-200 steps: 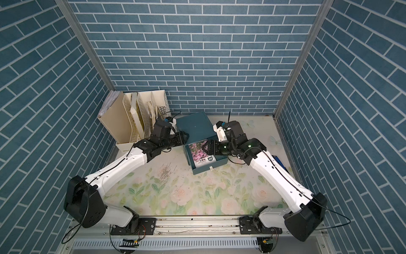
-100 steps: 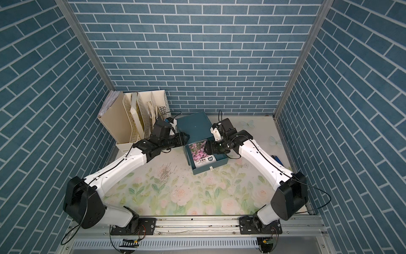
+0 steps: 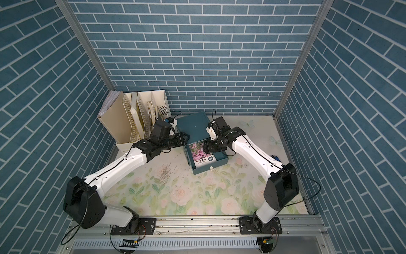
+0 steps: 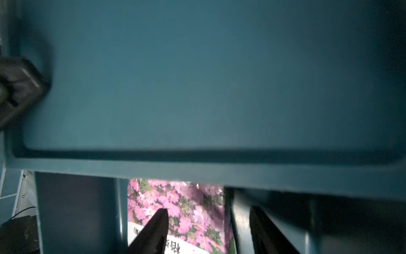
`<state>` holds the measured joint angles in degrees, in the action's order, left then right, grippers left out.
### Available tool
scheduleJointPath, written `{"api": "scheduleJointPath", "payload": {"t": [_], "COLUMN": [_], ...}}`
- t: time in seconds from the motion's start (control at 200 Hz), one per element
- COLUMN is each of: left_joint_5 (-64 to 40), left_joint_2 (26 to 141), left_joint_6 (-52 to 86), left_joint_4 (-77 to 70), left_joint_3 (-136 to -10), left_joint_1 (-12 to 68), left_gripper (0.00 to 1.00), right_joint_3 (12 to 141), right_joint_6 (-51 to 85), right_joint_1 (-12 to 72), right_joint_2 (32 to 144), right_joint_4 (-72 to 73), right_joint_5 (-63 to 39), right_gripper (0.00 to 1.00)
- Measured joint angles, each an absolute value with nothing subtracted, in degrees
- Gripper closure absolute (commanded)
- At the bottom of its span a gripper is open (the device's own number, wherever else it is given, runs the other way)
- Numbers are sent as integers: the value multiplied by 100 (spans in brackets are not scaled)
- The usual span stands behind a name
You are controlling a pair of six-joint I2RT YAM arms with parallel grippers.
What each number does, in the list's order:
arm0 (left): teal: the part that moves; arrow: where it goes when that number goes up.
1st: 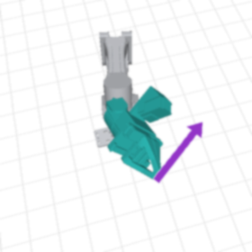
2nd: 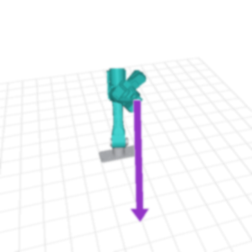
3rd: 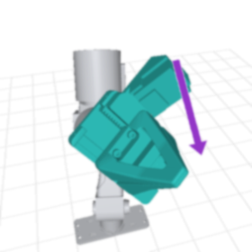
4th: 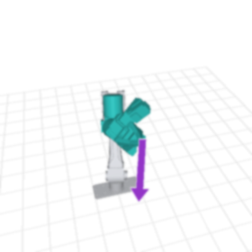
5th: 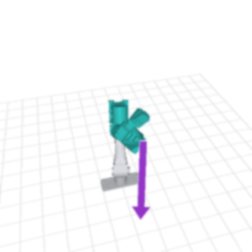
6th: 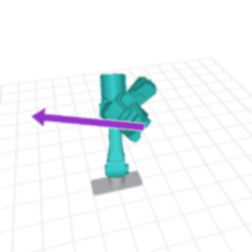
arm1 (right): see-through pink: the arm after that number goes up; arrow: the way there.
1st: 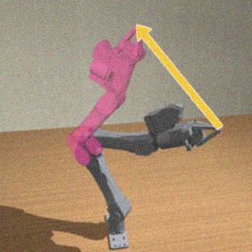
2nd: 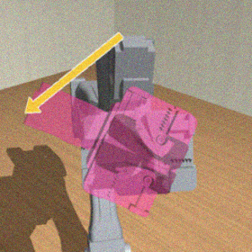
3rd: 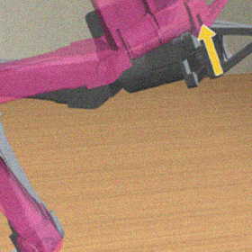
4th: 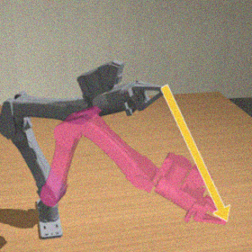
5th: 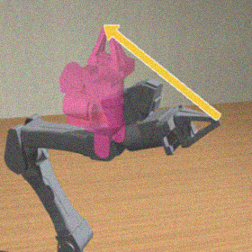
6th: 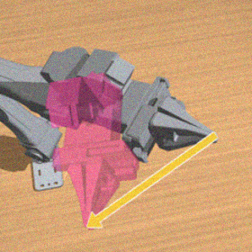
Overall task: Take the seed bags out of the drawer
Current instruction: Pick up the seed packet from the drawer.
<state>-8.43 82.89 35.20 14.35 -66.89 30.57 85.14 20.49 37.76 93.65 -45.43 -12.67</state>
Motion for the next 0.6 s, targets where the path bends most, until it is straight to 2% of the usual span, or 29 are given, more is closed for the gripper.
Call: {"api": "scheduleJointPath", "payload": {"t": [0.32,0.6], "left_joint_5": [-843,-843], "left_joint_2": [8289,8289], "left_joint_6": [3524,3524], "left_joint_4": [1437,1439], "left_joint_3": [-6689,-6689], "left_joint_1": [3057,3057], "left_gripper": [38,38], "right_joint_3": [8514,8501], "right_joint_6": [1988,1931], "right_joint_1": [3874,3894], "right_joint_2": [9494,9548], "right_joint_4": [-4539,-4431], "right_joint_5": [-1402,-1649], "right_gripper": [50,74]}}
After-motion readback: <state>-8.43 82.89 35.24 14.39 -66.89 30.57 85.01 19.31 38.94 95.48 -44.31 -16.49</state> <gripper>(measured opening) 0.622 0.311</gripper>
